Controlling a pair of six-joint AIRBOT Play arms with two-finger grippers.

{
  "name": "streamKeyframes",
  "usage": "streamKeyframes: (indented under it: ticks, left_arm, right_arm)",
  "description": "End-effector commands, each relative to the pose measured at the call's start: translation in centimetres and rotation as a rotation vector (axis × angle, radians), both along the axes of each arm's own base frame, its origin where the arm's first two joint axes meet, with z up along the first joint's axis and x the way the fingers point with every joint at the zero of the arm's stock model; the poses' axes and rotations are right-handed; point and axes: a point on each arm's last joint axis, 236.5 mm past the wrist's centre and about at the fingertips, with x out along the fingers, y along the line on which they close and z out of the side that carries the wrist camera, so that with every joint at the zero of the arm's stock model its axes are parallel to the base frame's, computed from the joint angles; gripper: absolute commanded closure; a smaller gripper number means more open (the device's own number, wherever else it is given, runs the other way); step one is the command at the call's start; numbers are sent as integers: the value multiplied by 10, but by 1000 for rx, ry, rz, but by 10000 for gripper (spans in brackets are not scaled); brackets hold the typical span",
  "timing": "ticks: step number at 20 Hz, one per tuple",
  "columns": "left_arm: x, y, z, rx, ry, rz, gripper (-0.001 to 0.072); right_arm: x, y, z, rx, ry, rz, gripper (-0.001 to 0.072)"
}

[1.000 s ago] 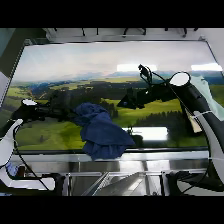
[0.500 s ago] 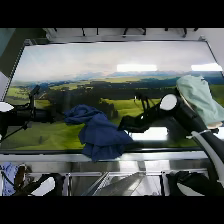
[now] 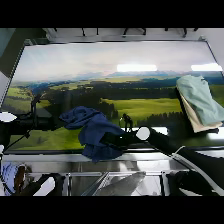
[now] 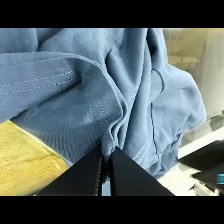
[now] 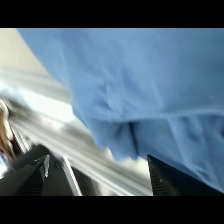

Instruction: Fold the shirts.

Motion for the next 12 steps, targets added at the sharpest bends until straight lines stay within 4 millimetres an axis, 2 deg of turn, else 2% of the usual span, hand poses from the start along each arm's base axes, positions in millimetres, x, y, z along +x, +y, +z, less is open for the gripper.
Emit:
streamKeyframes:
  ticks: [1,5,7,8,9,10,12]
  left_arm:
    - [1,0,-1,-11,25,-18,693]
    - [21,5,12,-4,-9,-25,694]
    - [29,8,18,0,-23,-29,694]
    - [30,8,19,1,-27,-30,693]
    - [30,8,19,2,-28,-30,694]
    - [29,8,18,3,-26,-30,694]
    - [27,9,14,9,-16,-31,694]
  right_arm:
    - [7,18,-21,6,28,-142,16]
    - [14,18,-39,-25,33,-197,20]
    - [25,16,-41,-33,-18,-215,158]
    - [29,15,-41,-32,-24,-226,174]
    - [29,15,-41,-33,-27,-221,474]
    - [27,15,-40,-33,-42,-202,688]
    - [22,16,-31,-15,-29,-180,689]
